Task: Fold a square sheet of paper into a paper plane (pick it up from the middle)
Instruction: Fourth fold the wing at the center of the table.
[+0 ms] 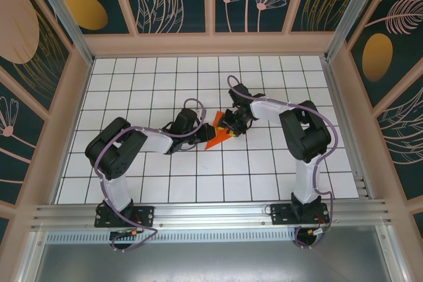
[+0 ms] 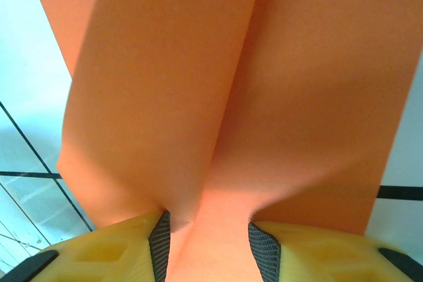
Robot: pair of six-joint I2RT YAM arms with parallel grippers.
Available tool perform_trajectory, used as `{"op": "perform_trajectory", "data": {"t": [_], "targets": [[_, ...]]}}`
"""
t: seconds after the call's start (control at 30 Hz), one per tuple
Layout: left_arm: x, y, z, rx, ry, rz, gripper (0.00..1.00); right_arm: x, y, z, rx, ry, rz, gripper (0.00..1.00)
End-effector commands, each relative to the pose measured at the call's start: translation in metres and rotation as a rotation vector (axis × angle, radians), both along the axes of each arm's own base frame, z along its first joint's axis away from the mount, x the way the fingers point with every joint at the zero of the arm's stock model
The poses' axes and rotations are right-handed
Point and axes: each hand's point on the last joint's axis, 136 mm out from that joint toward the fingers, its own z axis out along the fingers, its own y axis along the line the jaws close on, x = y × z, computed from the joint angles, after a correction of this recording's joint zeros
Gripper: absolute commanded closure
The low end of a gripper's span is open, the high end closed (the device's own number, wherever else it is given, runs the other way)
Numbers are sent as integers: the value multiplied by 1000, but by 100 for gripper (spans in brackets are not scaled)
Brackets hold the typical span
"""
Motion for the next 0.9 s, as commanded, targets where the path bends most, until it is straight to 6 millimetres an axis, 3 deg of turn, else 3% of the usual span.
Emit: {"op": "perform_trajectory", "data": {"t": [0.0,0.37,0.87], "targets": [[7,-3,-1,-4,4,3,89,-61,-92,-118,-458,215,-26,55],[6,5,-24,77,54,24,91,-64,-95,-122,-470,230,-31,55],[3,9,-41,130,91,18,93,-76,-101,-132,-484,265,-47,59]]}}
